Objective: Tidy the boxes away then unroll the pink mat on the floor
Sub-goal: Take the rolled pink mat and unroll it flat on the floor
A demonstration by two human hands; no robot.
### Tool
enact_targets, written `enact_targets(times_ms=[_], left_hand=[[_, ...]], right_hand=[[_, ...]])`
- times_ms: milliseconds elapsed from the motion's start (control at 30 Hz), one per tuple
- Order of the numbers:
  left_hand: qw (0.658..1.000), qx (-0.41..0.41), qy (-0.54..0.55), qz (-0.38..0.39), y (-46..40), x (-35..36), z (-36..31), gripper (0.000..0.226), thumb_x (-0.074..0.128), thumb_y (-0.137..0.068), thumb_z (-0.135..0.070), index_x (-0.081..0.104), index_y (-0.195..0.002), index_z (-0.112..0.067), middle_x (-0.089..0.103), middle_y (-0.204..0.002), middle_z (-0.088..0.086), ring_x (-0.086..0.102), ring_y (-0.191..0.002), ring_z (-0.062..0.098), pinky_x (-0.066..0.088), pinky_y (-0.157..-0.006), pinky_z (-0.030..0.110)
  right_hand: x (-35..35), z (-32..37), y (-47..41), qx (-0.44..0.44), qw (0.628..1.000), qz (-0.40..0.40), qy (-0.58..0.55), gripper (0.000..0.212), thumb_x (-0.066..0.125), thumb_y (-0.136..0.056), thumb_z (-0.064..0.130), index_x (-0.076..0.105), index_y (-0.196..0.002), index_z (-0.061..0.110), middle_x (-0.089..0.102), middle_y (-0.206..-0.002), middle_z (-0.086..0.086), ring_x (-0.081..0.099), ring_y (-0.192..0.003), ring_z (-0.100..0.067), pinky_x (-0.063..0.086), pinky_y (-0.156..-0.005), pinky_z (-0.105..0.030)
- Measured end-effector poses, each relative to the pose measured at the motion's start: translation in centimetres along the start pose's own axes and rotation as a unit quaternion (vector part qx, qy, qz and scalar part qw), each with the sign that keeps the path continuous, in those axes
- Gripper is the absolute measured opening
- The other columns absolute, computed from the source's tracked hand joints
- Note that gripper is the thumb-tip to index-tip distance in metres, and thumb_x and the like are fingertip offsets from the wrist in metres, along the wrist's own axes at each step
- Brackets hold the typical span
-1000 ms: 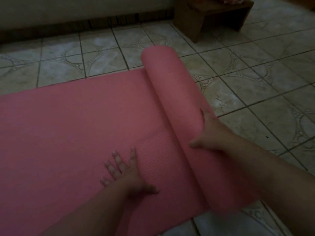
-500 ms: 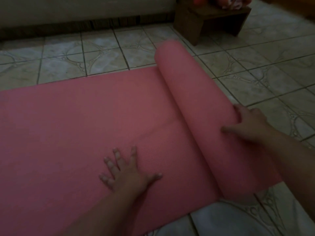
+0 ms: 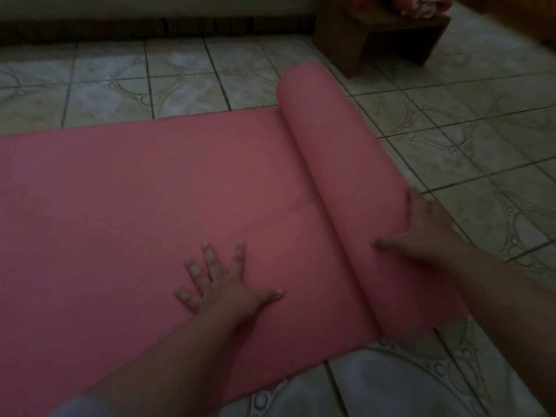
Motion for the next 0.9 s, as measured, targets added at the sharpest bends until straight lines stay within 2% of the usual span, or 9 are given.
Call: enact_targets(times_ms=[67, 133, 267, 367, 500, 667, 767, 833, 900], left_hand=[[1.000, 0.004, -0.008, -0.005, 0.0, -0.1, 0.0, 0.126, 0.046, -0.036, -0.096, -0.025, -0.132, -0.059, -0.054, -0.137, -0.001, -0.040, -0.134, 0.034, -0.009, -0.105, 0.069], [1.000, 0.007, -0.007, -0.007, 0.0, -0.2, -0.1, 0.126, 0.046, -0.036, -0.096, -0.025, -0.133, -0.058, -0.055, -0.134, -0.002, -0.040, -0.134, 0.034, -0.010, -0.105, 0.068], [1.000, 0.012, -0.008, 0.005, 0.1, -0.3, -0.2, 0.129, 0.045, -0.032, -0.097, -0.026, -0.132, -0.058, -0.054, -0.138, -0.001, -0.040, -0.134, 0.035, -0.009, -0.105, 0.068], [1.000, 0.012, -0.007, 0.010, 0.3, -0.4, -0.2, 0.130, 0.044, -0.031, -0.098, -0.025, -0.133, -0.058, -0.050, -0.142, 0.001, -0.039, -0.134, 0.036, -0.007, -0.105, 0.069], [1.000, 0.011, -0.009, 0.015, 0.6, -0.5, -0.4, 0.129, 0.047, -0.034, -0.096, -0.025, -0.134, -0.057, -0.050, -0.143, 0.002, -0.039, -0.134, 0.036, -0.007, -0.105, 0.069], [0.999, 0.008, -0.028, 0.043, 1.0, -0.9, -1.5, 0.122, 0.057, -0.053, -0.085, -0.020, -0.140, -0.049, -0.043, -0.148, 0.004, -0.032, -0.138, 0.038, -0.002, -0.106, 0.070], [0.991, 0.109, -0.042, 0.072, 1.7, 0.5, -6.5, 0.103, 0.057, -0.073, -0.069, -0.011, -0.145, -0.045, -0.032, -0.154, 0.001, -0.027, -0.141, 0.033, -0.001, -0.113, 0.063], [0.984, 0.139, -0.008, 0.114, 2.9, 2.6, -10.0, 0.102, 0.056, -0.072, -0.071, -0.011, -0.144, -0.047, -0.035, -0.152, 0.001, -0.031, -0.139, 0.033, -0.006, -0.111, 0.062], [0.984, 0.119, 0.018, 0.132, 3.6, 4.6, -11.5, 0.113, 0.059, -0.061, -0.078, -0.017, -0.140, -0.050, -0.046, -0.145, 0.002, -0.042, -0.132, 0.032, -0.012, -0.108, 0.063]], right_hand=[[0.3, 3.3, 1.7, -0.069, 0.992, -0.066, 0.087, 0.115, 0.064, -0.055, 0.074, 0.008, -0.147, 0.033, 0.010, -0.156, -0.014, 0.013, -0.143, -0.033, 0.024, -0.109, -0.060], [1.8, 5.9, 3.2, -0.108, 0.983, -0.066, 0.134, 0.110, 0.057, -0.051, 0.083, 0.013, -0.143, 0.041, 0.005, -0.158, -0.012, 0.008, -0.144, -0.033, 0.022, -0.106, -0.061], [3.7, 5.9, 4.0, -0.107, 0.970, -0.046, 0.214, 0.122, 0.070, -0.053, 0.072, -0.002, -0.146, 0.042, -0.011, -0.158, -0.013, -0.005, -0.145, -0.035, 0.013, -0.108, -0.065], [2.3, 4.5, 2.9, -0.090, 0.979, -0.043, 0.176, 0.123, 0.079, -0.058, 0.053, -0.006, -0.147, 0.041, -0.008, -0.158, -0.010, 0.001, -0.145, -0.032, 0.021, -0.109, -0.060], [-0.2, 2.6, 2.0, -0.067, 0.990, -0.048, 0.116, 0.122, 0.085, -0.053, 0.041, 0.005, -0.146, 0.046, 0.010, -0.155, -0.013, 0.020, -0.141, -0.032, 0.029, -0.108, -0.051], [-2.1, 1.4, 1.5, -0.029, 0.989, -0.077, 0.125, 0.114, 0.076, -0.059, 0.049, 0.004, -0.147, 0.043, 0.024, -0.149, -0.014, 0.030, -0.135, -0.034, 0.030, -0.104, -0.051], [-1.1, 1.1, 1.5, -0.017, 0.989, -0.060, 0.131, 0.116, 0.074, -0.061, 0.058, -0.001, -0.148, 0.042, 0.013, -0.156, -0.017, 0.021, -0.141, -0.035, 0.025, -0.108, -0.053], [-0.4, 0.9, 1.5, -0.020, 0.989, -0.054, 0.137, 0.123, 0.079, -0.059, 0.057, -0.004, -0.148, 0.041, 0.006, -0.157, -0.018, 0.017, -0.142, -0.036, 0.024, -0.108, -0.054], [-0.3, 0.7, 1.6, -0.024, 0.989, -0.067, 0.132, 0.123, 0.081, -0.058, 0.052, -0.002, -0.148, 0.040, 0.009, -0.155, -0.018, 0.020, -0.140, -0.036, 0.027, -0.107, -0.054]])
Point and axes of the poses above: each hand's wrist, its own y-axis away from the middle knuckle, its own x-axis out of the palm, z = x × y, the point moved 8 cm from there along -y, towards the middle knuckle
